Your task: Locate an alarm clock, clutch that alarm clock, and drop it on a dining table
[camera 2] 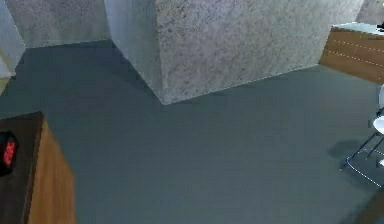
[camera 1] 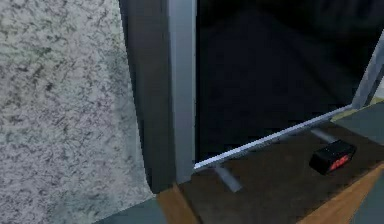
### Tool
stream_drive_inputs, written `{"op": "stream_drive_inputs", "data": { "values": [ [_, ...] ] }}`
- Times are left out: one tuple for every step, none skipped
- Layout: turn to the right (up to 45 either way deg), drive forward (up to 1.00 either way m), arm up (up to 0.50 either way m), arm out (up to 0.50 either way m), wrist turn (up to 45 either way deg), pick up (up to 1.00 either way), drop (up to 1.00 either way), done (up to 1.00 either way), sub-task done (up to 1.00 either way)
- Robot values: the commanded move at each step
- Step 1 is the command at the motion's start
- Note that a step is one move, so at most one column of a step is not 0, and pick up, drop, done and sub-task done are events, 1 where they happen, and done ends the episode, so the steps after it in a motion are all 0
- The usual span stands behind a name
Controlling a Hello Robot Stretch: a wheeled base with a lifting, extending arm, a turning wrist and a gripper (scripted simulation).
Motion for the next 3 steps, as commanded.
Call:
{"op": "stream_drive_inputs", "data": {
  "values": [
    [45.0, 0.00, 0.00, 0.00, 0.0, 0.00, 0.00, 0.00, 0.00],
    [12.0, 0.00, 0.00, 0.00, 0.0, 0.00, 0.00, 0.00, 0.00],
    [0.0, 1.00, 0.00, 0.00, 0.0, 0.00, 0.00, 0.00, 0.00]
  ]
}}
